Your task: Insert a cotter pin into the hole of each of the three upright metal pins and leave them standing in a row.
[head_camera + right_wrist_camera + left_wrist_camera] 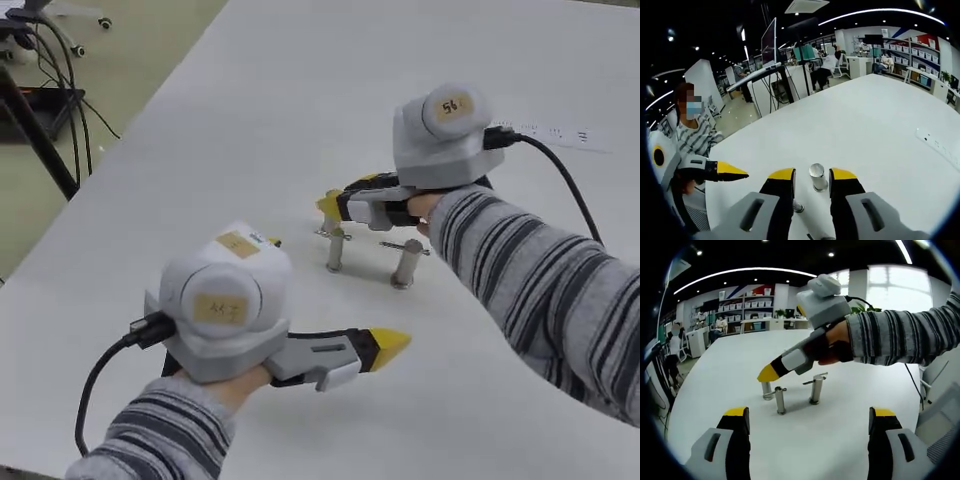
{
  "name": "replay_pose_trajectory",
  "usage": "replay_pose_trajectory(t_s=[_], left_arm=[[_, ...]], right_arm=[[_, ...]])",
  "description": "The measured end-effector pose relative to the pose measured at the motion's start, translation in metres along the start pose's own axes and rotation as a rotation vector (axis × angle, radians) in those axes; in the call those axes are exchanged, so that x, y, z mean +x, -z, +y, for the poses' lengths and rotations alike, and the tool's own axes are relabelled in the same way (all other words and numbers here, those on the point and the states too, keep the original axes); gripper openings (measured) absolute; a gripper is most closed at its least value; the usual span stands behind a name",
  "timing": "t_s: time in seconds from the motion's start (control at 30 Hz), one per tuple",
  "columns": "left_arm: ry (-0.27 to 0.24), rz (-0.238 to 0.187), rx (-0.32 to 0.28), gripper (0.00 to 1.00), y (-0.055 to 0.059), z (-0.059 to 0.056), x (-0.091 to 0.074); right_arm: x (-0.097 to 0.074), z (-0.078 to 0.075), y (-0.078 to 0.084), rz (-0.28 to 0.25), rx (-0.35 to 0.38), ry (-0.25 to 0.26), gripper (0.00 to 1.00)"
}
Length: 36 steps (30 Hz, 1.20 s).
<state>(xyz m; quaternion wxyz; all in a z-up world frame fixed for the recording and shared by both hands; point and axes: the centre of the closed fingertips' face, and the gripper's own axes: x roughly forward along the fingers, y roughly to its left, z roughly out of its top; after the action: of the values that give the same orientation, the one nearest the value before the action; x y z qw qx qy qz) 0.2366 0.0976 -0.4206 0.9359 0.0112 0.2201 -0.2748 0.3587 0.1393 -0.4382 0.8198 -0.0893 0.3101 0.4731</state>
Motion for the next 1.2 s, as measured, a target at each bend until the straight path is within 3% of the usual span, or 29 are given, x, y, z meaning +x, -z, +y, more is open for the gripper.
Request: replay_pose_trajectory(t_s=[0.4, 0.7, 0.93, 1.2], left_arm=[[-0.010, 0.010, 0.008, 0.99, 0.002, 0.002, 0.001], [-0.006, 0.017, 0.008, 0.98, 0.004, 0.001, 0.002], [-0.001, 0.022, 0.011, 0.98, 0.005, -0.002, 0.003], [0.004, 0.016, 0.002, 0.98, 0.004, -0.004, 0.002]], right_arm=[[0.020, -0.004, 0.010, 0.043, -0.007, 0.015, 0.12], [0.016, -0.008, 0.008, 0.034, -0.047, 0.045, 0.09], [0.002, -0.021, 0.006, 0.029, -0.017, 0.077, 0.09], [-0.034, -0.040, 0.016, 0.044, -0.023, 0.133, 0.09]])
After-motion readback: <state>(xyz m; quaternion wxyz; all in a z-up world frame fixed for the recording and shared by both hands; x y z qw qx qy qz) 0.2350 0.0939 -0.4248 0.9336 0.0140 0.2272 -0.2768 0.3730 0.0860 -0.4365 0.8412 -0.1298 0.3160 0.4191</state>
